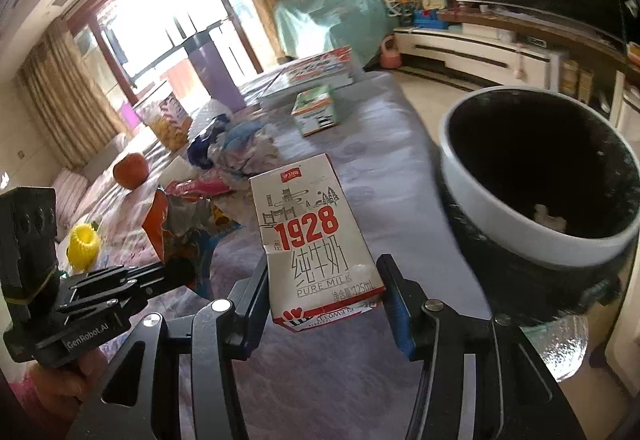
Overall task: Collect trash
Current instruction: 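Grasp the orange Ovaltine packet with the left tool while the right tool grasps the white milk carton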
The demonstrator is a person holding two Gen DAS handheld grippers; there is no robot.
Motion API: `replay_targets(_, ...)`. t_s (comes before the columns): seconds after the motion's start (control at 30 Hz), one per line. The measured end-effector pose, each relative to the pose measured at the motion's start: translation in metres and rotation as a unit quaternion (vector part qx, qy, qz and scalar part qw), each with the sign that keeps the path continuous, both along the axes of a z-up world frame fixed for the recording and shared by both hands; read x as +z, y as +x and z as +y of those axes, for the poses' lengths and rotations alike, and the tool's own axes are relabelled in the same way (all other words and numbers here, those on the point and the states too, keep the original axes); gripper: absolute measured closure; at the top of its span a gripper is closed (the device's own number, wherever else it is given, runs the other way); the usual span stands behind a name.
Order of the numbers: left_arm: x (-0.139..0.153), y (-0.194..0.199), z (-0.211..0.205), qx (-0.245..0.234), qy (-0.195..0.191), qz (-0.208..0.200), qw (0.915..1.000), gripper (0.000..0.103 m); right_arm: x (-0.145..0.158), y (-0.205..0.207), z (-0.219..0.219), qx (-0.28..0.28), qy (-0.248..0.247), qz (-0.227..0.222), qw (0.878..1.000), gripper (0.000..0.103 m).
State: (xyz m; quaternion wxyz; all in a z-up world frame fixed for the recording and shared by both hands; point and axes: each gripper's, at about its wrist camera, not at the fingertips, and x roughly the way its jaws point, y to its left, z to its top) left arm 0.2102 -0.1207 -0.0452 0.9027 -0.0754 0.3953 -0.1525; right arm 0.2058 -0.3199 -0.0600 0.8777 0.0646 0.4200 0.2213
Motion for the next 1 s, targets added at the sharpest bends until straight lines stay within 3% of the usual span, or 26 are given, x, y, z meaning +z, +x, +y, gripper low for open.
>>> replay_targets(1.0,0.006,0.023,-0.059,-0.058,0.003,0.0,0.9983,0.096,0.013,-0.012,-0.067,-0.078,0.008,-0.017,0.997,0.051)
